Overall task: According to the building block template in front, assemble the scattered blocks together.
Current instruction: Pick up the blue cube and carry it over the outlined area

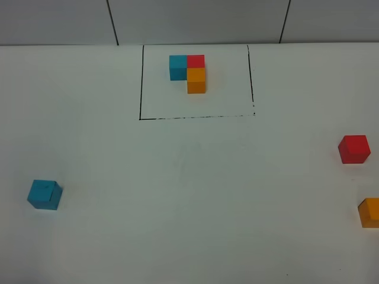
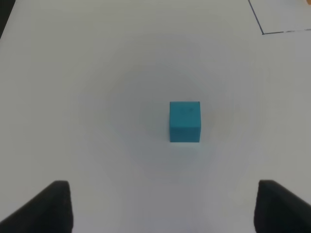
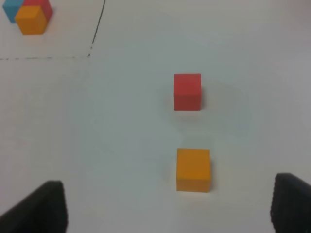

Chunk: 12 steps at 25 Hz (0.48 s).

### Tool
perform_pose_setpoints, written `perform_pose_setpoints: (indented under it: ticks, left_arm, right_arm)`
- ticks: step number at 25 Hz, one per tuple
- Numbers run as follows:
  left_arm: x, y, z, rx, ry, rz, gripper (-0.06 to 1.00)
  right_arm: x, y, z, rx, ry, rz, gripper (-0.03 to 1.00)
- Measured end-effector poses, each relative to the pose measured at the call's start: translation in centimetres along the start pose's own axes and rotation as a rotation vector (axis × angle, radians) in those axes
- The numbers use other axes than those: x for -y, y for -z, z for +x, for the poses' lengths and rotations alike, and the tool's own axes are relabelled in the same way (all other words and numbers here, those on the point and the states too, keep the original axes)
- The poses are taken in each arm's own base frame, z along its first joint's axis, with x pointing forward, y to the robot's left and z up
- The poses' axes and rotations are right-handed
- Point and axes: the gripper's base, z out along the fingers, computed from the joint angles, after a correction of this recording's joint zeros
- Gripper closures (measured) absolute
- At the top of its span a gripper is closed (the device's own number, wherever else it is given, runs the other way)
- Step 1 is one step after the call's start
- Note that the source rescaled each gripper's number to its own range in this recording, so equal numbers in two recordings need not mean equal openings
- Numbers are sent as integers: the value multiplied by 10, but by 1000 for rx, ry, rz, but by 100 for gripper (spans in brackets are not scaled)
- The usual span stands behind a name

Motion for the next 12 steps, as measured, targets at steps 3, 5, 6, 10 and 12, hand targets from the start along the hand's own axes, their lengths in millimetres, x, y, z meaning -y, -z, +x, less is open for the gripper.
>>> perform_pose_setpoints:
  ticks: [3, 5, 6, 10, 12]
  left_arm:
    - [0, 0, 0, 0, 0, 0, 20]
    - [0, 0, 0, 0, 0, 0, 20]
    - [0, 0, 0, 0, 0, 0, 20]
    - [0, 0, 0, 0, 0, 0, 20]
    - [0, 0, 0, 0, 0, 0, 20]
  right_arm:
    - [0, 0, 0, 0, 0, 0, 26]
    - [0, 0, 0, 0, 0, 0, 26]
    - [0, 0, 0, 0, 0, 0, 26]
    - [0, 0, 0, 0, 0, 0, 26]
    - [0, 0, 0, 0, 0, 0, 26]
